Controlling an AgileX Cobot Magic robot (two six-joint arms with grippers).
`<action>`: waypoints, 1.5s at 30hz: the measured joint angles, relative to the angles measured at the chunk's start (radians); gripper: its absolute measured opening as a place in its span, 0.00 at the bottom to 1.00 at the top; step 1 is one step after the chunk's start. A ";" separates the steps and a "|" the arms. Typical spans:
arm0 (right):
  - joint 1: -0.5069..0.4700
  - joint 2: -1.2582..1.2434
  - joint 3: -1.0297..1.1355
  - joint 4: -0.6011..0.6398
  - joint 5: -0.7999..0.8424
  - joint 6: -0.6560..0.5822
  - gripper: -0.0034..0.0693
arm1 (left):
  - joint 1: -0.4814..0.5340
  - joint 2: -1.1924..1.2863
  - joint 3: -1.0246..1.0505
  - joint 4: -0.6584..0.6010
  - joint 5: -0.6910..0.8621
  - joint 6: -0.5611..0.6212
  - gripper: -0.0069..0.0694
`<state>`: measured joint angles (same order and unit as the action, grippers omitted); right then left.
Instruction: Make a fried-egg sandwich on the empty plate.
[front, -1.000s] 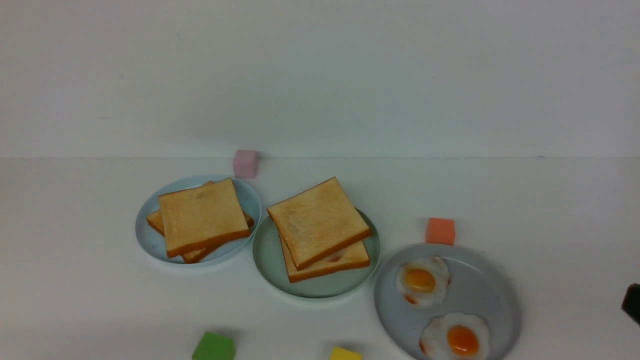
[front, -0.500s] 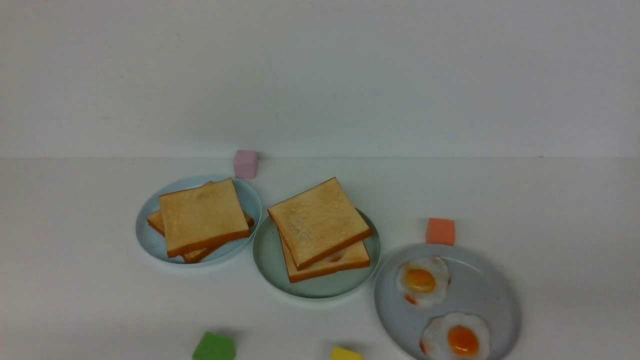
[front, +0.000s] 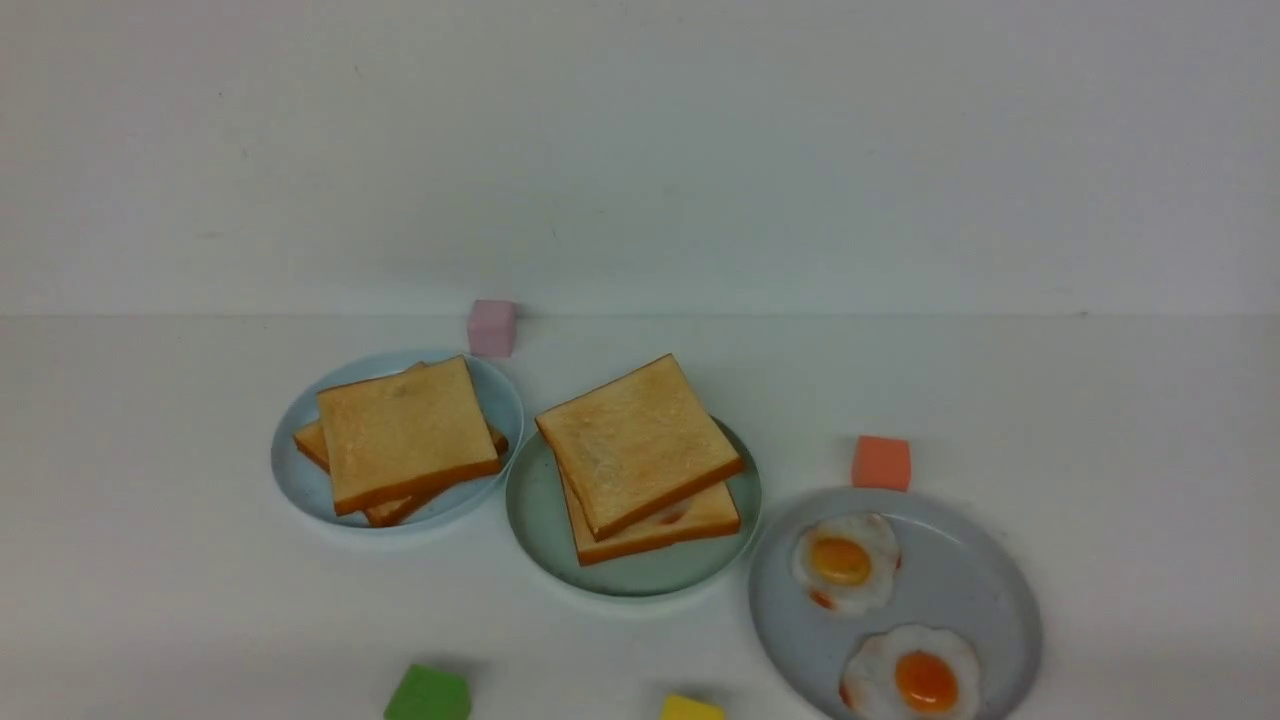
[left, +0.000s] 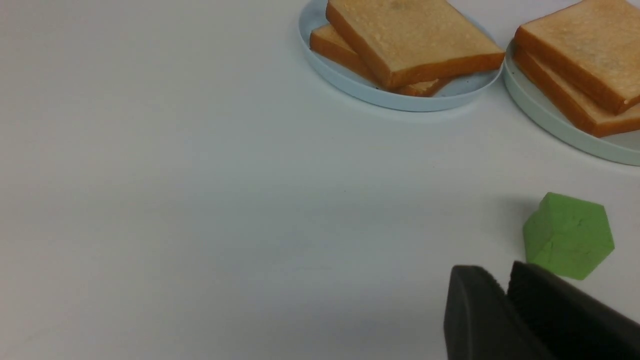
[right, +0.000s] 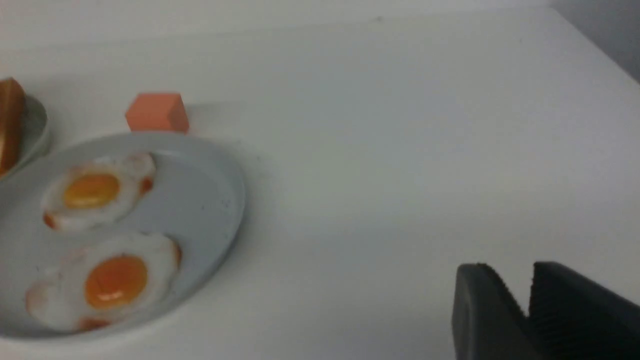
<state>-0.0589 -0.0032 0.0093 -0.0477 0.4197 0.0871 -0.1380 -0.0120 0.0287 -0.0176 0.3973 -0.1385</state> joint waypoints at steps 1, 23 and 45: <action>-0.001 -0.005 0.003 0.000 -0.012 -0.002 0.29 | 0.000 0.000 0.000 0.000 0.000 0.000 0.24; -0.021 -0.008 0.006 0.008 -0.026 -0.008 0.32 | 0.000 0.000 0.000 0.000 -0.001 0.000 0.25; -0.021 -0.008 0.007 0.007 -0.027 -0.014 0.36 | 0.000 0.000 0.000 0.000 -0.001 0.000 0.27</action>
<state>-0.0797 -0.0113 0.0162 -0.0406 0.3924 0.0729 -0.1380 -0.0120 0.0287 -0.0176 0.3963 -0.1385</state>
